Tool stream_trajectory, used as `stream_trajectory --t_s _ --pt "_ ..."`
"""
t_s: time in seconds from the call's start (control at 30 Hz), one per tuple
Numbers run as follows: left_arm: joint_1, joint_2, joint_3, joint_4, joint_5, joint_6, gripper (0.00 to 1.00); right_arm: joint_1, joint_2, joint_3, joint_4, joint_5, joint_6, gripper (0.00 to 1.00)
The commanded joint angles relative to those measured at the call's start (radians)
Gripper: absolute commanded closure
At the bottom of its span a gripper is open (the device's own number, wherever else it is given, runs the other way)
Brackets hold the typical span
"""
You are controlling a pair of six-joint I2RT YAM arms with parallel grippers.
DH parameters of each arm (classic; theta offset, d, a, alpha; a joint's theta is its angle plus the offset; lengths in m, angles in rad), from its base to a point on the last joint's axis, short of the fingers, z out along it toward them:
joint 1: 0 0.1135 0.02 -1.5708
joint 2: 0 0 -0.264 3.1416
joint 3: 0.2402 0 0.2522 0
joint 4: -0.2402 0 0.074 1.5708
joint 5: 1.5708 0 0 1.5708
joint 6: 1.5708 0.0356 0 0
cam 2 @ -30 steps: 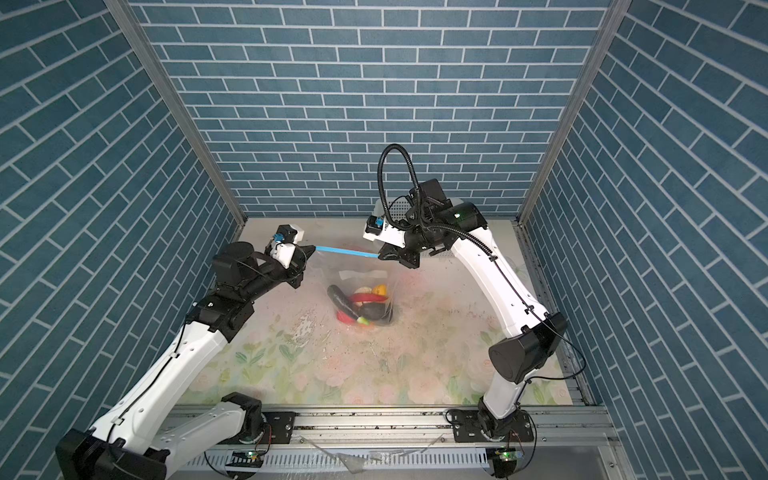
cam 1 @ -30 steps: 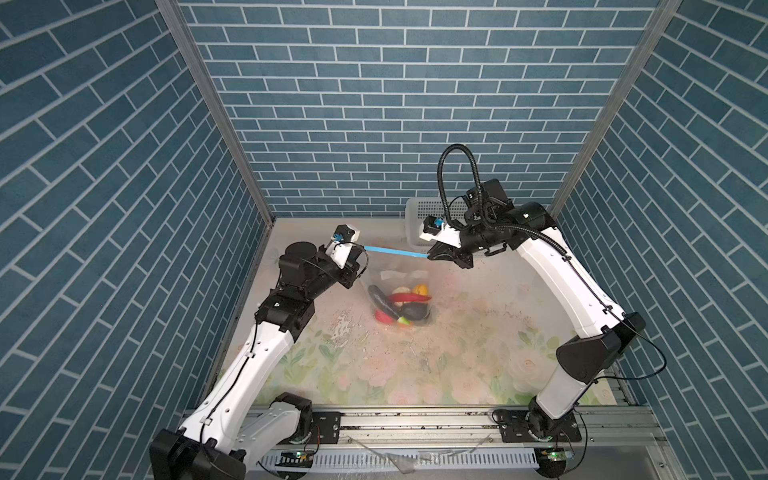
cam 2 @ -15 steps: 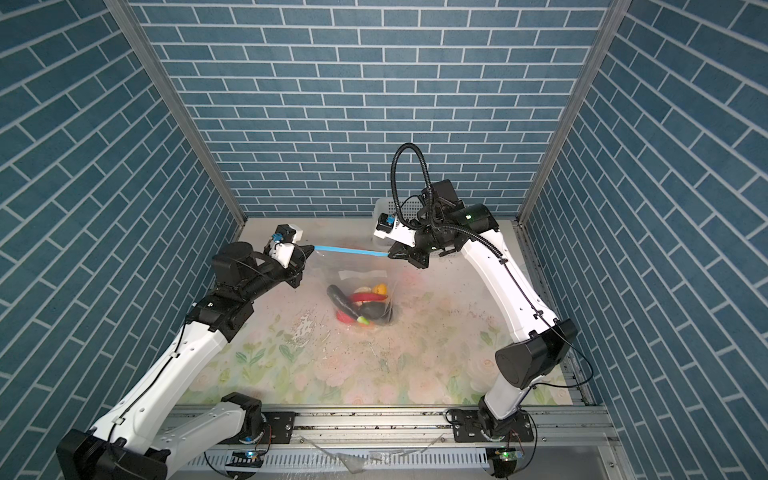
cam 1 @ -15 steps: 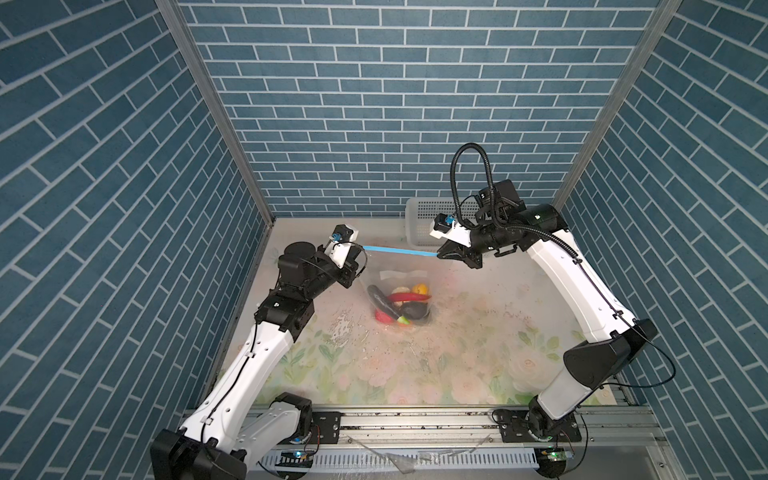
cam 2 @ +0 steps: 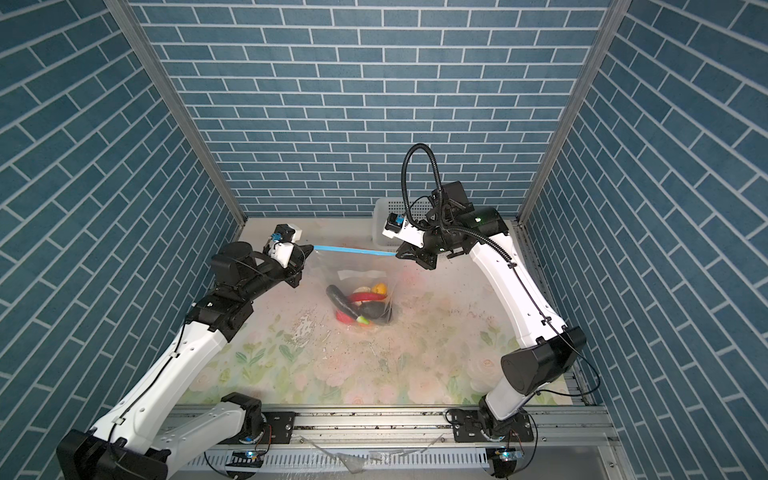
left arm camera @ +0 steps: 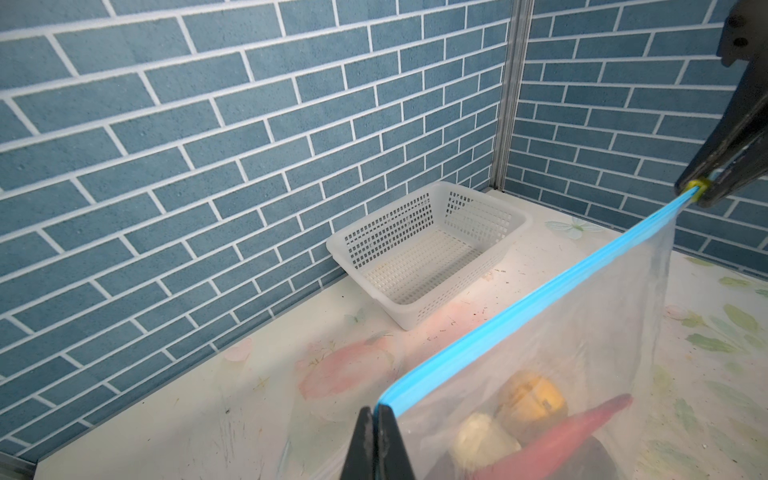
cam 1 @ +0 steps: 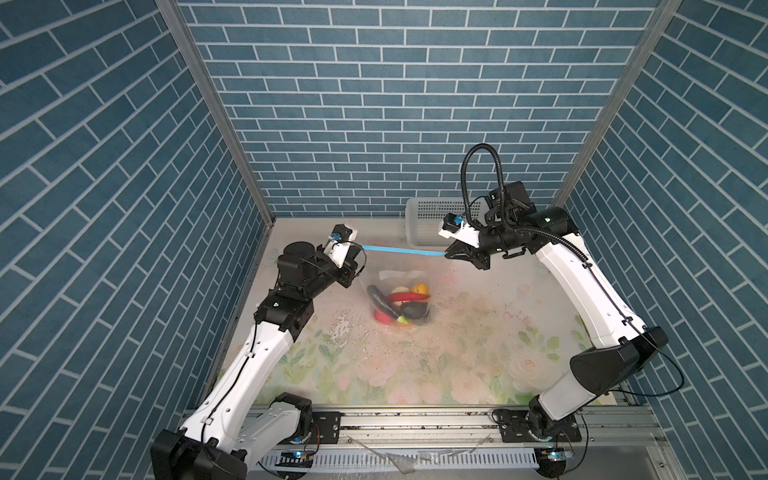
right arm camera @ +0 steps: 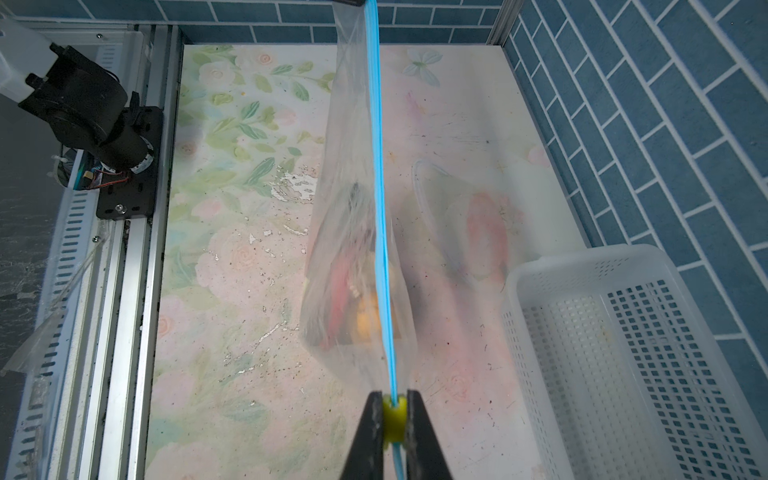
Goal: Place the food in the zip-top bag and seal the zipper
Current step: 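Open the right gripper at the zipper end and lift it away from the bag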
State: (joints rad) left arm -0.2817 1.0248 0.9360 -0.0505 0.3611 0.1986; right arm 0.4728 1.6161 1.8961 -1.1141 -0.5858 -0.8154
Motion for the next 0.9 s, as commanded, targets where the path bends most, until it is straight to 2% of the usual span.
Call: stream_trajectory --t_s 0.0,0.27,0.43,0.7,0.8,0.87 --pt "0.026 -0.016 -0.003 0.006 -0.058 -0.001 1.00 -0.025 -0.042 -0.030 -0.025 0.021 0.009 0.94" --pt "0.026 -0.011 0.000 0.007 -0.045 -0.004 1.00 -0.034 -0.059 -0.052 -0.015 0.020 0.011 0.94" --pt "0.026 0.001 0.016 -0.009 0.053 0.017 1.00 -0.033 -0.055 -0.040 -0.009 -0.002 0.056 0.92" --pt "0.020 0.008 0.059 0.009 0.288 0.001 1.00 0.023 -0.011 0.026 -0.056 -0.040 0.062 0.70" --pt "0.009 0.013 0.074 0.013 0.320 -0.001 1.00 0.060 0.032 0.080 -0.074 -0.033 0.056 0.58" --pt "0.008 0.012 0.079 0.015 0.325 -0.001 1.00 0.083 0.072 0.128 -0.095 -0.029 0.048 0.55"
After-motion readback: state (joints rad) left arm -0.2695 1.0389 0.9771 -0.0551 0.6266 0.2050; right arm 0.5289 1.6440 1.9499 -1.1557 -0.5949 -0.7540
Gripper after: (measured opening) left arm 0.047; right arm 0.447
